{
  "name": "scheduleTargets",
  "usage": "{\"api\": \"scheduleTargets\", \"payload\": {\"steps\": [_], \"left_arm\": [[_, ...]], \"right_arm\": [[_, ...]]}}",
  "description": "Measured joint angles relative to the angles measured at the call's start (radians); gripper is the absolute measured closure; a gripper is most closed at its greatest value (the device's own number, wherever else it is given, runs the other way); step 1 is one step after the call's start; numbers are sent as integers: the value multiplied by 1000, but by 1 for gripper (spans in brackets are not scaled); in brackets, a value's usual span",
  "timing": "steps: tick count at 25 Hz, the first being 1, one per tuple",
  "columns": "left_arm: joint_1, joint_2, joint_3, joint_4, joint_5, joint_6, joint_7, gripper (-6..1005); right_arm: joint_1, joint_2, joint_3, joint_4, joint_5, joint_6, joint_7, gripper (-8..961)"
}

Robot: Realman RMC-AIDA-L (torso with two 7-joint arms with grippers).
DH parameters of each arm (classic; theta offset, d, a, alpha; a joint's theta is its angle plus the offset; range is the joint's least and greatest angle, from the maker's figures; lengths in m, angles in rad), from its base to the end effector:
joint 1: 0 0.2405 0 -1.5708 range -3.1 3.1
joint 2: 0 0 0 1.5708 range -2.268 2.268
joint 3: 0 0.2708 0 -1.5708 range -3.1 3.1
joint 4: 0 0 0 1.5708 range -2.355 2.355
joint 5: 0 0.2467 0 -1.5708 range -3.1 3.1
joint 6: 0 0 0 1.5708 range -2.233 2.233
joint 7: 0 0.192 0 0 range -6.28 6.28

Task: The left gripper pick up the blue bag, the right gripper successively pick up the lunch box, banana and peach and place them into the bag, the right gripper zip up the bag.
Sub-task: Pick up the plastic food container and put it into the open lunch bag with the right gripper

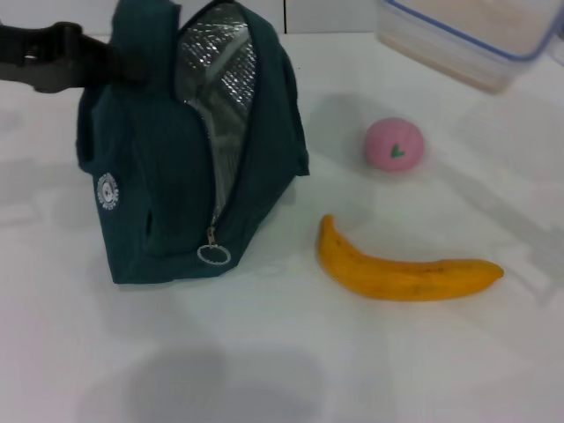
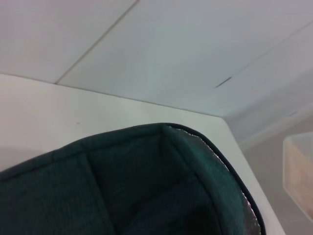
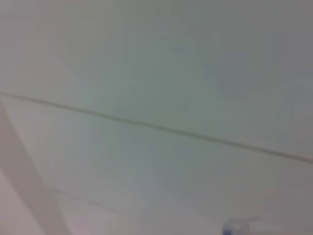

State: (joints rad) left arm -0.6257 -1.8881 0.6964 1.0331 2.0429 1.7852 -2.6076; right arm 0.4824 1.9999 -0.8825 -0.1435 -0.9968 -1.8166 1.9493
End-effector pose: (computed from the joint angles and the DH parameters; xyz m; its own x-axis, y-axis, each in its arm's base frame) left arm -0.2198 0.4223 0.0954 0.3200 0.8639 0.3889 0.9145 -0.3889 0.1116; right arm 0.2594 0.3601 0.0160 -0.3306 -0.6256 -0.7067 -0.5210 -0.5034 0.6893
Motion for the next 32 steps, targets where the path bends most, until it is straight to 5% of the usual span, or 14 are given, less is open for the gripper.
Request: {"api": "scheduleTargets", "payload": {"steps": [16,32], "left_arm": [[-81,-47,29,-11,5,9,3,959],[-81,-57,21,-13,0,7,7,959]], "right_arm": [[203,29,-93,22,-6,95,11,856],[193,25,-258,12,-6,271,-5,856]]}}
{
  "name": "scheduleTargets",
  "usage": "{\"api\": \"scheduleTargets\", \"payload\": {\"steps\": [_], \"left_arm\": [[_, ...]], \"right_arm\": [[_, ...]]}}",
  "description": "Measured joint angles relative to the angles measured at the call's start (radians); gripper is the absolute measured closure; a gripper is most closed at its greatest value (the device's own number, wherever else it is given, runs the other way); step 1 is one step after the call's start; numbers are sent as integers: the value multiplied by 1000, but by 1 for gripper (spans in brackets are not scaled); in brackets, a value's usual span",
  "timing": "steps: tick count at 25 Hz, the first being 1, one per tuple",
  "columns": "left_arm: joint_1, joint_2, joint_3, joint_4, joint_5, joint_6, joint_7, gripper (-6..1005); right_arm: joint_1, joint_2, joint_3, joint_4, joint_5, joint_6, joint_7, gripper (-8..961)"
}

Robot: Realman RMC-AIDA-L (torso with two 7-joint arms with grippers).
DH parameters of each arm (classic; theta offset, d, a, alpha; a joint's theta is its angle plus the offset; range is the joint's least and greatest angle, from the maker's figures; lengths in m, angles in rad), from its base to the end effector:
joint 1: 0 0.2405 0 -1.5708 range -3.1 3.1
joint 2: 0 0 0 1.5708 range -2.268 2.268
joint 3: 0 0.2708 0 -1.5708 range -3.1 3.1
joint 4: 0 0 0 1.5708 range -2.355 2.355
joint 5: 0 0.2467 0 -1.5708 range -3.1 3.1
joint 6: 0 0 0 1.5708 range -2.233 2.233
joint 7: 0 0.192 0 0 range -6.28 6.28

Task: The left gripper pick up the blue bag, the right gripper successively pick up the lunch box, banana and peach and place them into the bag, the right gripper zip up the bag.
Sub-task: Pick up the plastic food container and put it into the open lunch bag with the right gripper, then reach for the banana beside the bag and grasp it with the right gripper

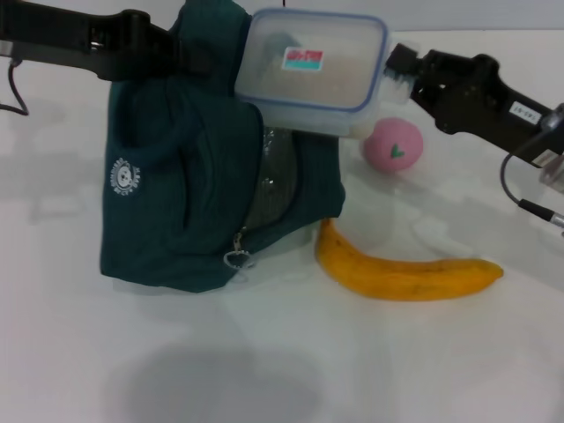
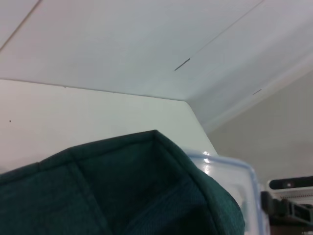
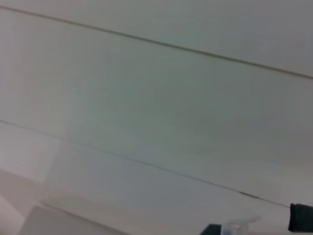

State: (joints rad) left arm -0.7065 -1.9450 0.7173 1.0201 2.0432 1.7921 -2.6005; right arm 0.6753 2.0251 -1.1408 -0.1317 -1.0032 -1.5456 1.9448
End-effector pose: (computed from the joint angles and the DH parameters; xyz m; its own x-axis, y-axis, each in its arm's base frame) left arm -0.1787 0.4298 0.0648 0.3825 0.8563 0.3471 0.8717 -0.4590 0.1715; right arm 0.2052 0.4084 -0.0633 -0.1234 -0.7837 -0.6087 -0.6588 -0.3941 0.6409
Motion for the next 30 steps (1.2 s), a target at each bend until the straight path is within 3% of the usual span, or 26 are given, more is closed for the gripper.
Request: {"api": "scheduleTargets", "payload": {"steps": [18,27,30], "left_arm": [[-27,-6,6,-68,0,-3,37,959],[-21,-3,2,-69,1,-1,40,959],[-15,1,-4,-68,1,-5,40,959]], "right_arm": [[135,3,-173,-43,3,139,45,855],[82,3,-192,-136,6,154,34,855],[67,0,-187,-142,15,146,33,769]]}}
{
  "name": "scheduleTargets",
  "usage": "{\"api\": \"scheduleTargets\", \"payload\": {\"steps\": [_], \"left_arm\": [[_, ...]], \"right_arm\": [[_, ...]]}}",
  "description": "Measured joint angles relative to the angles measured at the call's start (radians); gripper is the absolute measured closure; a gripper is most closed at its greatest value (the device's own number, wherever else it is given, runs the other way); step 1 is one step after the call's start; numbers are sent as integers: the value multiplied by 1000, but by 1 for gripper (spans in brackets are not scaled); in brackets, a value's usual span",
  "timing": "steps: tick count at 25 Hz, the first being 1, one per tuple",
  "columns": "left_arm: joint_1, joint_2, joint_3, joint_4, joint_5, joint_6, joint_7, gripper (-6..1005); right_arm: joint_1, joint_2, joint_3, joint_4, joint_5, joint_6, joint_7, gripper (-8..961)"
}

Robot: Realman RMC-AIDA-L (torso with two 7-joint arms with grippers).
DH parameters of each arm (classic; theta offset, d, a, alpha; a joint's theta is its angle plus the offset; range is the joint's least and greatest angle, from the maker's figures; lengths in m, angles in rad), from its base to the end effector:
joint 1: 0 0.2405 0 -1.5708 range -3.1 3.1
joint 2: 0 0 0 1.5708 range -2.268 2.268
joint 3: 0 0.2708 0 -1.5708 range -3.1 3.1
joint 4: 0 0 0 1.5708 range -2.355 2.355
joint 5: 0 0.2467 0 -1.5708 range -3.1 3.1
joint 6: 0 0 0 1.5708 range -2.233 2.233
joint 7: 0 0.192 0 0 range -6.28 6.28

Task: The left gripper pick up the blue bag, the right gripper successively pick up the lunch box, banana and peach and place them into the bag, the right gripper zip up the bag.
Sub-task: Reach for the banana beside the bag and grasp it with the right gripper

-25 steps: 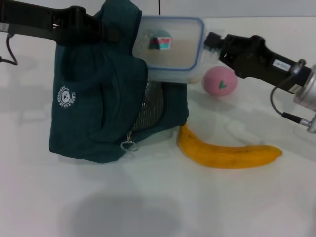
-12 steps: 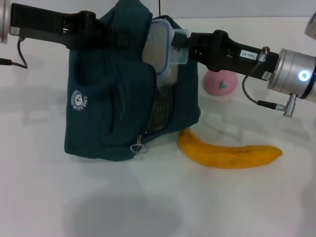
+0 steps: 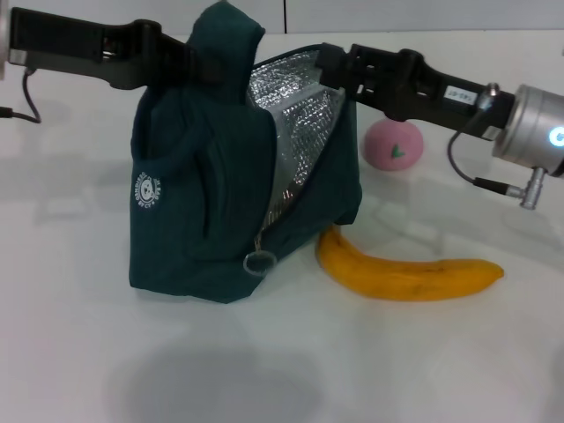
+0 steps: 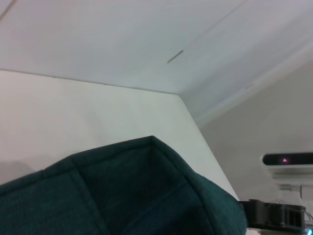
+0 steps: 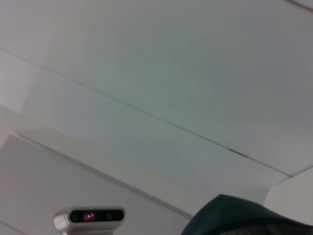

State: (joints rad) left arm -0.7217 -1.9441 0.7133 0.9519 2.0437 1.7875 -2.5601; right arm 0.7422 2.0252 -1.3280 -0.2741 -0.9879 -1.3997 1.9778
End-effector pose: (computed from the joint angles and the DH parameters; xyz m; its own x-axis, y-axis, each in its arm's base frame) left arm -0.1814 0.4304 0.0541 0.3822 0.8621 0.3328 0.8645 -0.4608 0.2008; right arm 0.1618 0.4316 -0.0838 0.0817 -0.8060 -0.5863 -0.7001 -0.4651 0.5418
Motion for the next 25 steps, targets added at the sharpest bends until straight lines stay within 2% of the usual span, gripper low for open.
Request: {"api": "scheduleTargets", "payload": {"steps": [3,7,8,11,15,17,20,22,25], "left_arm": [[8,4,-6,4,0,-7,0,959],[21,12,-44,7,0,-14,1,959],[25,16,-50,7,0,-14,1,959],[32,23,-52,6,0,-14,1,959],[37,24,-53,7,0,-12,1,959],[37,24,-52,6,0,-10,1,959],[37,24,-51,4,0,-10,1,959],[37,24,-50,3,0,-10,1,959],[37,23,-48,1,-1,-9,1,959]], "right_arm": [[-40,-9,7,-33,8,-12,-13,683],[-127,-31,31,-150,0,-37,-71,500],[-150,-49,33,-193,-17,-45,-86,454],[-188,-106,37,-325,-110,-58,-92,219],[-199,-182,49,-551,-337,-56,-12,201],[-176,-199,75,-648,-488,-77,54,192],[-101,-204,127,-760,-757,-171,160,179],[-39,-200,143,-797,-905,-244,202,170],[58,-182,139,-829,-1091,-352,203,171]]}}
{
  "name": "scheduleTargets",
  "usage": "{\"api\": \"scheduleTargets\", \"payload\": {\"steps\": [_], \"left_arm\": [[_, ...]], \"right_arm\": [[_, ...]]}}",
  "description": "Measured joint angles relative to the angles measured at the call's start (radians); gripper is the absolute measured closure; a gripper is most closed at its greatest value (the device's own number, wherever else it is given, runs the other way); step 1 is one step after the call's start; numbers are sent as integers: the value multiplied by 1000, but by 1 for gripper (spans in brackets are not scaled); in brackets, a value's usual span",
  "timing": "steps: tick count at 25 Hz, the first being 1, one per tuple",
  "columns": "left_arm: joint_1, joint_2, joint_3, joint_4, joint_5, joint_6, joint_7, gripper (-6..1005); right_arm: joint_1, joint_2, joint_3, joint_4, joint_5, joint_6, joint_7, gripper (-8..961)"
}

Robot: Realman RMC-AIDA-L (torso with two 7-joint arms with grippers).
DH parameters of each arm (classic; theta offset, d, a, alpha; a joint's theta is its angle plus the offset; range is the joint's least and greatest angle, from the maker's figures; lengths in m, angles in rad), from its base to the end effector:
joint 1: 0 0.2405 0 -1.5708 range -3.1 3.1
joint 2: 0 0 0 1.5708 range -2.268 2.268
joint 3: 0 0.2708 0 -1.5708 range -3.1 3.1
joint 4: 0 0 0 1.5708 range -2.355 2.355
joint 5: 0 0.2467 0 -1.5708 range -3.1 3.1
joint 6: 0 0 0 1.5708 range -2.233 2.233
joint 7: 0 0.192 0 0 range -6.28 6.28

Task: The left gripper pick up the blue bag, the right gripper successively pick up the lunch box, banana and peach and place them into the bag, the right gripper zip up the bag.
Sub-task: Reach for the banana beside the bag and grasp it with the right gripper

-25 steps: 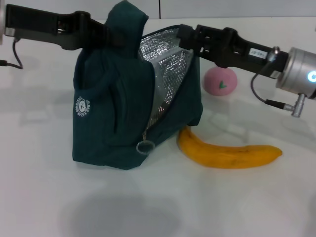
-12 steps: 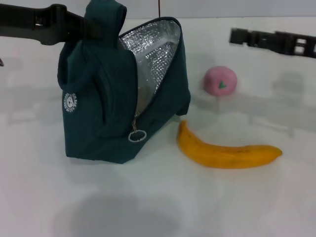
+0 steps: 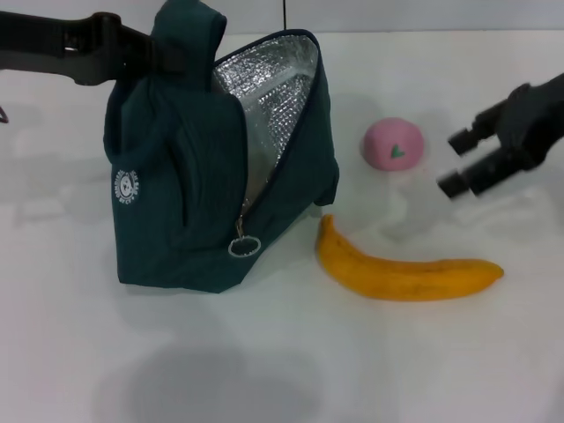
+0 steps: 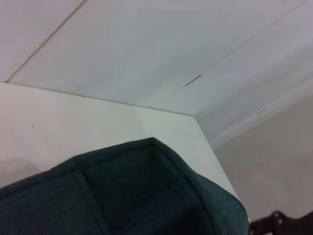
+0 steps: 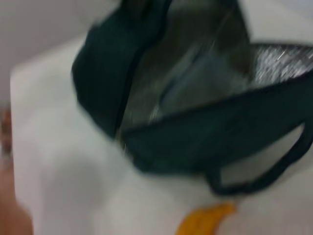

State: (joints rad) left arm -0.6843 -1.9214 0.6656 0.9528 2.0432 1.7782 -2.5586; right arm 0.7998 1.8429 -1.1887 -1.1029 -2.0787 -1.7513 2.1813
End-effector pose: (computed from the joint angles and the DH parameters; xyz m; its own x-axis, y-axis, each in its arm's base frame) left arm -0.2028 0.4304 0.0734 0.3307 0.8608 0.3869 0.8871 -0.4234 0.1839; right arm 0.1401 0.4295 0.0256 0.9224 -0.3821 0.0565 -0.3785 -0.9233 -0.0649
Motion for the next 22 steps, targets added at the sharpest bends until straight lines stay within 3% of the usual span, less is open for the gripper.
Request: {"api": "scheduleTargets", "payload": {"steps": [4,10,15,17,22], "left_arm": [[0,-3,1,0,0,1,0,959],[1,-6,2,-1,0,1,0,960],[1,-7,2,-2,1,1,0,963],[0,-7,2,-2,1,1,0,962],[-2,-7,2,-2,1,2,-6,962]], "right_arm": [[76,39,-3,-23,-147,-92,-60,172],[107,92,-66,-48,-194,-113,-148,173],[108,161,-158,-65,-303,-69,-170,183],[96,177,-196,-72,-331,-38,-180,191],[56,178,-285,-86,-328,47,-186,206]]}}
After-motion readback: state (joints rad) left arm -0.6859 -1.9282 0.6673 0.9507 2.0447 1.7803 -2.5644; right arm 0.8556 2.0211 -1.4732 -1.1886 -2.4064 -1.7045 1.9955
